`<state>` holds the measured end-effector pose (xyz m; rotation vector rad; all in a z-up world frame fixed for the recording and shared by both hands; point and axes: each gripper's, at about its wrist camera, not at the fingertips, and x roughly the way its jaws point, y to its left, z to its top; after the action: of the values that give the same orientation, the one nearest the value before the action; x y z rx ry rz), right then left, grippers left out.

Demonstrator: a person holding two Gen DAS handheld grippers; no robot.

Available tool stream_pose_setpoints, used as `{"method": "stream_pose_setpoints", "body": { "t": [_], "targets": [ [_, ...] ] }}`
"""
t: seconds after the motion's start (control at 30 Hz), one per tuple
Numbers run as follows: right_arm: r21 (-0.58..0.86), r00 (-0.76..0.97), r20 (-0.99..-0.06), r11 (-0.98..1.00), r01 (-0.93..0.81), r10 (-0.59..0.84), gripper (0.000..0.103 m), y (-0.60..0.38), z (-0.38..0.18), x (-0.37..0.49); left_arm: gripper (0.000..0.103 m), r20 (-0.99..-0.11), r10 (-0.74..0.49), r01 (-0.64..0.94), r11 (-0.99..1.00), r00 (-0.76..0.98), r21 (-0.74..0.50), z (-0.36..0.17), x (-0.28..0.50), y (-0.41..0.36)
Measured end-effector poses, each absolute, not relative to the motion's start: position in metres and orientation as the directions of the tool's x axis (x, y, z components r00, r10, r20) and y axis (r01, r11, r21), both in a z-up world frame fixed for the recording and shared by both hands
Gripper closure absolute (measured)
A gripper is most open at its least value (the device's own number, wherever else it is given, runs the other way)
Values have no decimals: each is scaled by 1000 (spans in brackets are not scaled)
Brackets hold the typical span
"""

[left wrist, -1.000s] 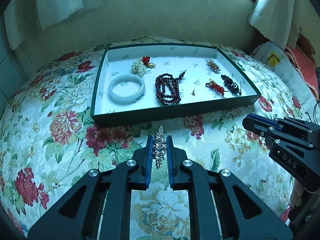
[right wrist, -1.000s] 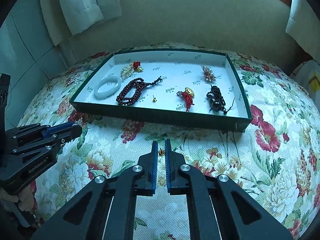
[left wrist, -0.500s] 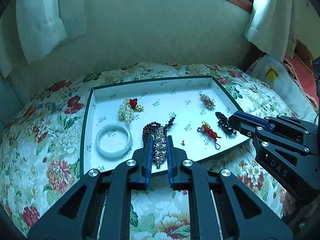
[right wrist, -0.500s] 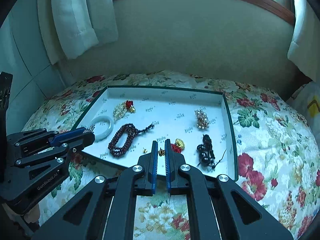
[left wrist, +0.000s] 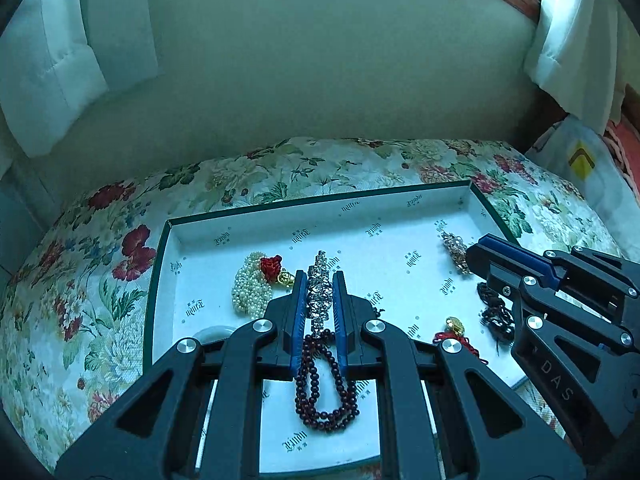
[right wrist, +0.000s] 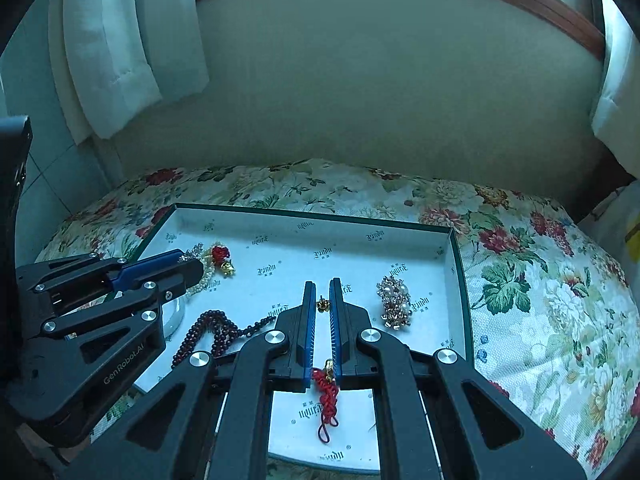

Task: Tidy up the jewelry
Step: 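Carry the hairpin with the left tool into the tray while the right tool carries the stud there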

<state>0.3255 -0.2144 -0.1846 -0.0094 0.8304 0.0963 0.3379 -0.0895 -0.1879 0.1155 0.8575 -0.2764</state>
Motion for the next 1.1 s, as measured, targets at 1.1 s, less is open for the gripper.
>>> {"method": "stream_pose_setpoints", "body": {
  "t": [1.1],
  "targets": [
    [20,589,-806,997,-76,61,96,-220,-229,362,91,-826,-138,243,970,547,-1,-231,385,-101]
  ]
}}
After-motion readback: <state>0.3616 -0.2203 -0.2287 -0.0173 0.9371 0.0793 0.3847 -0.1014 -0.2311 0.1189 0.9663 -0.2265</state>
